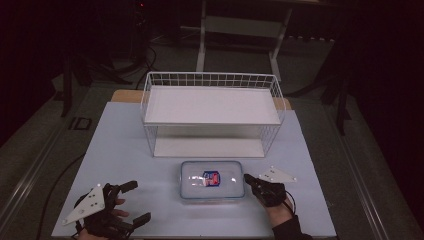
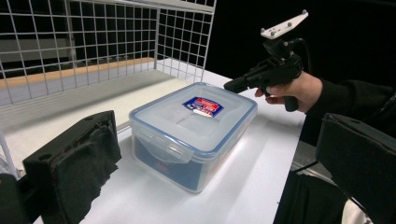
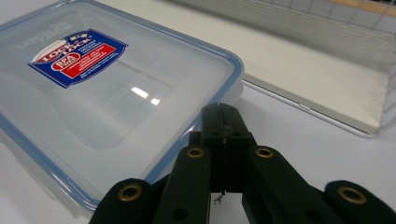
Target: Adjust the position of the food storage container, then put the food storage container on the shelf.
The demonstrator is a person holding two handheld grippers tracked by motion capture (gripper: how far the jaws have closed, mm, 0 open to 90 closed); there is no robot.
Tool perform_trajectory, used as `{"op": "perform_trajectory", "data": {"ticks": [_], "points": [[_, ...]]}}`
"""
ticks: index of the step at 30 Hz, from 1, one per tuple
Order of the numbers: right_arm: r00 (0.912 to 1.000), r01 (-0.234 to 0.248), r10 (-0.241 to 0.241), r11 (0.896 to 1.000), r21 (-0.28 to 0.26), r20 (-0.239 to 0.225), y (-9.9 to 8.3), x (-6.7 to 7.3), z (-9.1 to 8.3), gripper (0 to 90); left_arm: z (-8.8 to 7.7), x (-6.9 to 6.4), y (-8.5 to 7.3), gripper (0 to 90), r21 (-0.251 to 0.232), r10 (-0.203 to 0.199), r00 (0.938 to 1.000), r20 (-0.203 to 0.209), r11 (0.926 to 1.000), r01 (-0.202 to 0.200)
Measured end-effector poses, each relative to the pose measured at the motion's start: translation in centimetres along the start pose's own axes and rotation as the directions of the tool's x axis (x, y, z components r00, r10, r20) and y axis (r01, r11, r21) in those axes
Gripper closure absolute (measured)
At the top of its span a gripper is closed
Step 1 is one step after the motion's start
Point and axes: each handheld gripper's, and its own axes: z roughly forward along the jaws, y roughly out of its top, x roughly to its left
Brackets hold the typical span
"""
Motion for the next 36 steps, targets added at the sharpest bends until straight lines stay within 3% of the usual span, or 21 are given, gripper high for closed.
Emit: {"op": "perform_trajectory", "data": {"ticks": [11, 19, 23, 30, 32, 35, 36], "points": [[0.9989, 0.024, -0.024, 1.0, -0.008, -0.039, 0.5, 1.0, 0.9, 90.0, 0.1, 0.0, -0.1, 0.0, 0.008, 0.001, 1.0, 0.003, 1.0, -0.001], [0.9995, 0.022, -0.024, 0.997, -0.07, -0.022, 1.3, 0.8, -0.9, 86.9, 0.2, 0.1, 0.0, 0.0, 0.006, -0.004, 1.0, 0.007, 1.0, 0.004], [0.9988, 0.029, -0.033, 0.994, -0.103, -0.037, 1.8, 1.2, -2.0, 73.1, 0.2, 0.0, 0.0, 0.0, 0.007, -0.007, 0.9999, 0.009, 1.0, 0.007], [0.9924, -0.019, -0.003, 0.983, -0.18, -0.123, 2.4, 1.5, -3.8, 32.5, 0.7, -0.1, 0.9, 0.0, -0.004, -0.025, 0.9994, 0.022, 0.9997, 0.025], [0.9902, -0.005, -0.02, 0.983, -0.181, -0.138, 2.5, 1.7, -4.0, 17.3, 0.9, -0.2, 1.5, 0.0, 0.004, -0.032, 0.9991, 0.027, 0.9995, 0.032], [0.9871, -0.017, -0.015, 0.98, -0.197, -0.16, 2.6, 1.7, -4.5, 13.3, 1.3, -0.4, 2.5, 0.0, 0.026, -0.012, 0.9998, 0.017, 0.9996, 0.011], [0.9904, -0.004, -0.024, 0.979, -0.203, -0.136, 2.7, 1.8, -4.7, 12.9, 1.4, -0.4, 2.7, 0.0, 0.033, -0.01, 0.9998, 0.017, 0.9994, 0.009]]}}
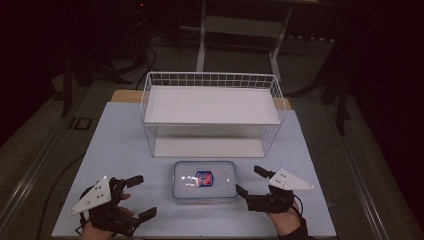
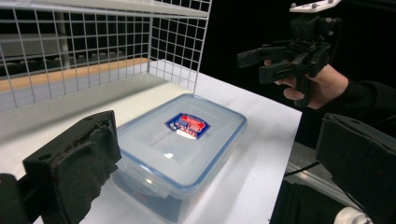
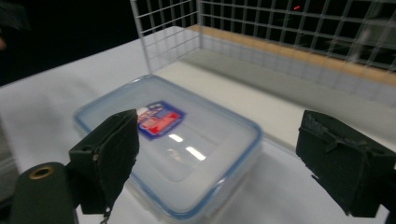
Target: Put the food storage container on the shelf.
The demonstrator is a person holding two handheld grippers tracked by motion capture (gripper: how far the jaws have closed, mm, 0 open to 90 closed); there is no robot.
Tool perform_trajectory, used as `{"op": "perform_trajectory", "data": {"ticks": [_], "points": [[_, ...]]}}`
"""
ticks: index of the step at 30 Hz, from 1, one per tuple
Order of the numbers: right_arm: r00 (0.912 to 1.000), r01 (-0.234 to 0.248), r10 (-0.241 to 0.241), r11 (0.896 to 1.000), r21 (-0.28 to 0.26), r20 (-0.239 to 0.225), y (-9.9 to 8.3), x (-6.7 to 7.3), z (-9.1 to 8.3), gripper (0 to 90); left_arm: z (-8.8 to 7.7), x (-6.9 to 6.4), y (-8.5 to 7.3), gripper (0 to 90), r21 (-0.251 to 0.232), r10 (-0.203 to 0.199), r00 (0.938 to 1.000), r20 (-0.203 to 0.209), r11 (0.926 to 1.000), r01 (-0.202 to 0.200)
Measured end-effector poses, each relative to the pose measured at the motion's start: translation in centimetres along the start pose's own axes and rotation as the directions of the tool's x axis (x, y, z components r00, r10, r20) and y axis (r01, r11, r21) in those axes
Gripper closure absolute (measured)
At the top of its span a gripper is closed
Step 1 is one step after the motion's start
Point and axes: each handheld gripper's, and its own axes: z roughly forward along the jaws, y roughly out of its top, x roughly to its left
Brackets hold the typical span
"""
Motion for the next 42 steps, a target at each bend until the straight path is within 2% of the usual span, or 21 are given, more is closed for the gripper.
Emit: {"op": "perform_trajectory", "data": {"ticks": [4, 7, 11, 12, 14, 15, 17, 20, 21, 24, 26, 29, 31, 32, 33, 34, 35, 36, 39, 40, 42], "points": [[0.9998, 0.018, -0.018, 1.0, -0.023, 0.002, 0.3, 0.1, -0.6, 14.4, 0.6, -0.3, 1.2, 0.0, 0.04, 0.019, 0.9998, -0.003, 0.999, -0.018], [0.9992, 0.038, -0.039, 0.998, -0.054, -0.009, 0.7, 0.2, -1.2, 17.1, 1.2, -0.3, 1.9, 0.0, 0.072, 0.01, 0.9999, -0.012, 0.9974, -0.009], [0.9981, 0.062, -0.062, 0.997, -0.041, 0.001, 1.0, 0.2, -1.6, 19.0, 1.9, -0.2, 2.9, 0.0, 0.11, -0.019, 0.9998, -0.011, 0.9937, 0.02], [0.9974, 0.072, -0.072, 0.997, -0.029, 0.0, 1.1, 0.1, -1.7, 20.1, 2.0, -0.1, 3.2, 0.0, 0.11, -0.029, 0.9996, -0.003, 0.9935, 0.029], [0.9938, 0.108, -0.108, 0.994, -0.014, 0.026, 1.2, 0.3, -1.8, 20.1, 2.4, 0.0, 3.6, 0.0, 0.114, -0.052, 0.9986, 0.002, 0.9922, 0.051], [0.9927, 0.119, -0.118, 0.993, -0.011, 0.025, 1.2, 0.3, -1.8, 19.9, 2.4, 0.0, 3.6, 0.0, 0.114, -0.052, 0.9986, 0.002, 0.9922, 0.051], [0.9912, 0.131, -0.131, 0.991, -0.002, 0.02, 1.2, 0.3, -1.7, 19.8, 3.1, 0.3, 4.0, 0.0, 0.122, -0.09, 0.9959, 0.013, 0.9887, 0.087], [0.9938, 0.11, -0.11, 0.994, -0.011, 0.01, 1.3, 0.1, -1.7, 19.8, 3.9, 0.8, 4.3, 0.0, 0.154, -0.11, 0.9938, 0.011, 0.9822, 0.107], [0.9938, 0.11, -0.11, 0.994, -0.011, 0.01, 1.3, 0.1, -1.7, 19.8, 3.9, 0.8, 4.3, 0.0, 0.154, -0.11, 0.9938, 0.011, 0.9822, 0.107], [0.997, 0.077, -0.077, 0.997, -0.011, -0.007, 1.4, -0.4, -1.6, 18.6, 4.9, 1.7, 4.5, 0.0, 0.174, -0.155, 0.9879, -0.001, 0.9728, 0.153], [0.9981, 0.062, -0.062, 0.998, -0.011, 0.006, 1.4, -0.6, -1.5, 15.1, 5.3, 2.2, 4.5, 0.0, 0.181, -0.177, 0.9843, -0.004, 0.9679, 0.174], [0.9984, 0.055, -0.055, 0.998, -0.012, 0.014, 1.4, -0.7, -1.3, 13.7, 5.8, 2.9, 4.4, 0.0, 0.193, -0.21, 0.9776, -0.013, 0.9587, 0.209], [0.9983, 0.056, -0.055, 0.998, -0.007, 0.017, 1.4, -0.8, -1.2, 13.4, 6.0, 3.1, 4.3, 0.0, 0.2, -0.214, 0.9766, -0.02, 0.9562, 0.214], [0.9985, 0.053, -0.053, 0.999, -0.002, 0.012, 1.4, -0.8, -1.0, 13.3, 6.4, 3.4, 4.1, 0.0, 0.216, -0.234, 0.9718, -0.03, 0.9478, 0.235], [0.9996, 0.027, -0.027, 1.0, 0.005, -0.004, 1.3, -1.1, -0.7, 12.5, 6.6, 3.6, 3.9, 0.0, 0.223, -0.244, 0.9691, -0.036, 0.9433, 0.246], [0.9999, 0.012, -0.012, 1.0, 0.016, -0.01, 1.2, -1.2, -0.5, 12.5, 6.8, 3.9, 3.8, 0.0, 0.231, -0.255, 0.9665, -0.031, 0.9391, 0.255], [0.9999, 0.012, -0.012, 1.0, 0.016, -0.01, 1.2, -1.2, -0.5, 12.5, 6.8, 3.9, 3.8, 0.0, 0.231, -0.255, 0.9665, -0.031, 0.9391, 0.255], [0.9996, -0.008, 0.008, 1.0, 0.019, -0.025, 1.1, -1.4, -0.3, 11.8, 7.2, 4.2, 3.4, 0.0, 0.245, -0.277, 0.96, -0.04, 0.9288, 0.279], [0.9988, -0.048, 0.047, 0.997, 0.062, 0.007, 0.7, -1.8, 0.7, 10.0, 7.8, 5.0, 2.7, 0.0, 0.267, -0.337, 0.9405, -0.046, 0.9031, 0.336], [0.998, -0.057, 0.055, 0.996, 0.069, 0.03, 0.6, -1.8, 0.9, 10.0, 8.0, 5.2, 2.4, 0.0, 0.28, -0.356, 0.9329, -0.051, 0.8916, 0.356], [0.9962, -0.087, 0.086, 0.992, 0.088, 0.01, 0.4, -2.0, 1.3, 9.8, 8.4, 5.8, 1.7, 0.0, 0.297, -0.406, 0.9119, -0.062, 0.8648, 0.405]]}}
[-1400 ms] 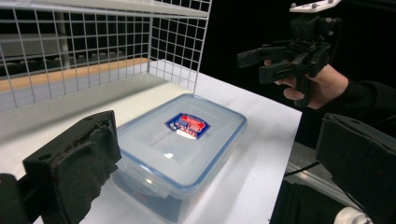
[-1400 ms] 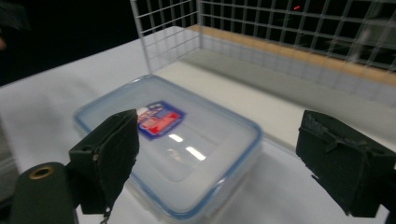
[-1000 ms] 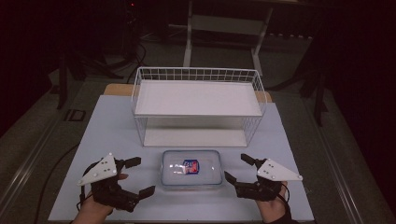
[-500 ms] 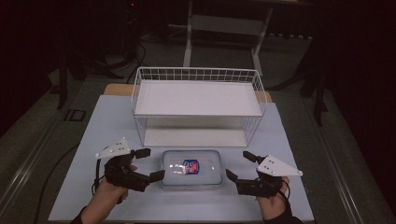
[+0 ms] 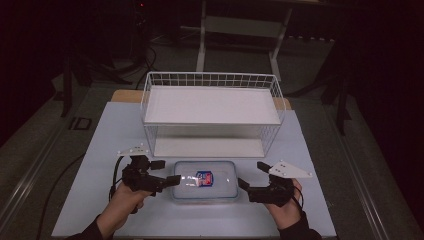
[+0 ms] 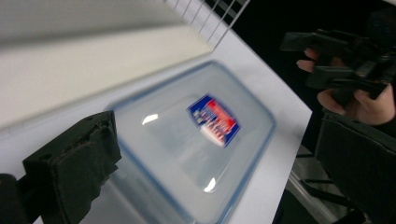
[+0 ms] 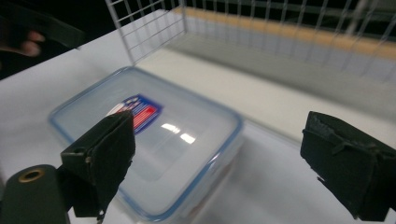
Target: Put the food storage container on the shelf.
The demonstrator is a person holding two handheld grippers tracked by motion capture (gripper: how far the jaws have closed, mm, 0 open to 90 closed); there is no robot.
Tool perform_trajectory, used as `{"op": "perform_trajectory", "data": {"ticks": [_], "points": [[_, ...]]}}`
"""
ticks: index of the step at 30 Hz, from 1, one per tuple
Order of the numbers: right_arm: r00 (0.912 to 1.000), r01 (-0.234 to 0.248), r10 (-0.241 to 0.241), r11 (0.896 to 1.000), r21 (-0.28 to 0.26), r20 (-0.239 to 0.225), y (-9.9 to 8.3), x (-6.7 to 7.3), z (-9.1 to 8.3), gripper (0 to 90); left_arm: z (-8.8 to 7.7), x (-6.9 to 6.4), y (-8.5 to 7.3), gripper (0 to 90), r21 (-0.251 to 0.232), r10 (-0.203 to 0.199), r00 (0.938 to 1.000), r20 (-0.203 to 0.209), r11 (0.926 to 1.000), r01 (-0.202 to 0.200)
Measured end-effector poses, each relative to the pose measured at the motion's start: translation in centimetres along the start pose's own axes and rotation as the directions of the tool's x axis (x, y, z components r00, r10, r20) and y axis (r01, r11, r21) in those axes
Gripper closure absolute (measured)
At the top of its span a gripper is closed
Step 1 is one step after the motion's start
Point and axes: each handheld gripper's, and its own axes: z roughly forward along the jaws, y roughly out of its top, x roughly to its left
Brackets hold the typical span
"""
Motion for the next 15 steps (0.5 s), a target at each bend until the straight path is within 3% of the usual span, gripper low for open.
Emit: {"op": "perform_trajectory", "data": {"ticks": [3, 6, 10, 11, 15], "points": [[1.0, -0.004, 0.004, 1.0, 0.009, -0.002, -0.3, 0.0, 0.2, 9.9, 0.6, 1.1, -0.4, 0.0, 0.028, -0.065, 0.9979, 0.003, 0.9975, 0.065], [1.0, -0.004, 0.004, 1.0, 0.016, -0.008, -0.4, 0.1, 0.3, 10.1, 1.0, 2.2, -0.9, 1.5, 0.054, -0.14, 0.9899, 0.02, 0.9888, 0.139], [0.9999, -0.007, 0.007, 1.0, 0.027, -0.01, -0.5, 0.1, 0.4, 10.3, 1.5, 3.5, -1.4, 4.4, 0.11, -0.232, 0.9725, 0.013, 0.967, 0.23], [0.9998, -0.013, 0.014, 0.999, 0.034, -0.015, -0.5, 0.1, 0.4, 10.3, 1.6, 3.6, -1.5, 6.3, 0.112, -0.24, 0.9709, 0.0, 0.9648, 0.238], [0.9995, -0.025, 0.026, 0.999, 0.046, -0.016, -0.7, 0.1, 0.5, 10.3, 1.9, 4.3, -1.9, 13.7, 0.142, -0.303, 0.9527, 0.027, 0.9446, 0.296]]}}
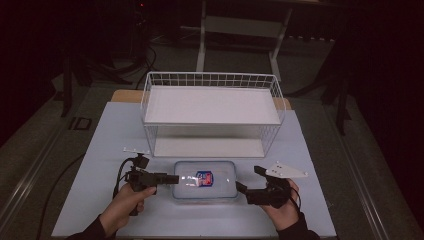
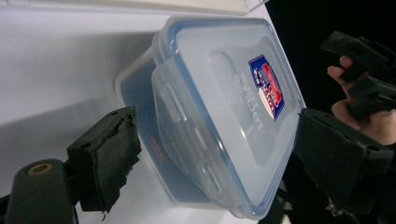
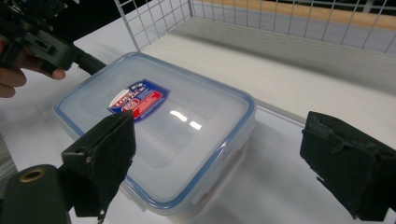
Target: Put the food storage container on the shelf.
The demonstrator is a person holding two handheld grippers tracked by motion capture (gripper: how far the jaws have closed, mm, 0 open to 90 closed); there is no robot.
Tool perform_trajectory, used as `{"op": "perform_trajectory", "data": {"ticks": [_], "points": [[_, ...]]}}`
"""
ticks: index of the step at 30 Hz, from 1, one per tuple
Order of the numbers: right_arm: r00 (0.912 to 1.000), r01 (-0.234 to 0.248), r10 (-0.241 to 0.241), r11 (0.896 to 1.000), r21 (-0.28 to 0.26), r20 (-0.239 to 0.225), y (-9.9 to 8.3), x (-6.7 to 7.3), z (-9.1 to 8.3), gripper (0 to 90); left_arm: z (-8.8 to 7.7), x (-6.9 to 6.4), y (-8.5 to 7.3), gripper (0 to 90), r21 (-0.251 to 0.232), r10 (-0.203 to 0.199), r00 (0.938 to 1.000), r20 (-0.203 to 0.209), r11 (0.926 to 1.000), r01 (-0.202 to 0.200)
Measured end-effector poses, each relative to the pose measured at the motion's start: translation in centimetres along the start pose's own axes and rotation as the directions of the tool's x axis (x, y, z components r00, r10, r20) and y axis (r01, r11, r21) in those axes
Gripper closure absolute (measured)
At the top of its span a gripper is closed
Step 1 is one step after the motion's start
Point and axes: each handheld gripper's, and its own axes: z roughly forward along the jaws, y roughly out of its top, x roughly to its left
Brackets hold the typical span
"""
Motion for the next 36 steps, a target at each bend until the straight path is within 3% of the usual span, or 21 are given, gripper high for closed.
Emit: {"op": "perform_trajectory", "data": {"ticks": [3, 7, 15, 16, 21, 33, 34, 36], "points": [[1.0, -0.008, 0.008, 1.0, 0.009, -0.005, -0.1, 0.0, 0.2, 10.3, 0.2, 0.4, -0.1, 16.5, 0.02, -0.026, 0.9994, 0.021, 0.9995, 0.025], [0.9999, -0.008, 0.008, 1.0, 0.018, -0.011, -0.2, 0.1, 0.3, 12.1, 0.5, 1.1, -0.1, 28.1, 0.03, -0.062, 0.9964, 0.059, 0.9977, 0.06], [0.9997, -0.01, 0.01, 1.0, 0.028, -0.021, -0.3, 0.1, 0.3, 12.8, 0.9, 2.0, -0.3, 41.3, 0.053, -0.089, 0.9927, 0.082, 0.995, 0.085], [0.9997, -0.013, 0.014, 0.999, 0.029, -0.02, -0.4, 0.1, 0.3, 13.1, 1.1, 2.3, -0.4, 44.5, 0.057, -0.101, 0.988, 0.117, 0.9938, 0.095], [0.999, -0.03, 0.031, 0.999, 0.034, -0.032, -0.5, 0.0, 0.3, 14.0, 1.0, 2.6, -0.5, 47.7, 0.054, -0.114, 0.9844, 0.134, 0.9927, 0.108], [0.9915, -0.103, 0.109, 0.991, 0.083, -0.071, -1.0, -0.4, 1.2, 14.7, 0.0, 1.9, -0.9, 55.2, 0.049, -0.019, 0.9855, 0.169, 0.9987, 0.011], [0.9858, -0.135, 0.144, 0.986, 0.098, -0.086, -1.1, -0.6, 1.4, 16.1, -0.2, 1.7, -1.1, 56.1, 0.047, 0.003, 0.9845, 0.176, 0.9988, -0.011], [0.9836, -0.141, 0.152, 0.984, 0.108, -0.098, -1.2, -0.7, 1.5, 17.3, -0.3, 1.6, -1.2, 56.5, 0.045, 0.024, 0.9834, 0.18, 0.9984, -0.032]]}}
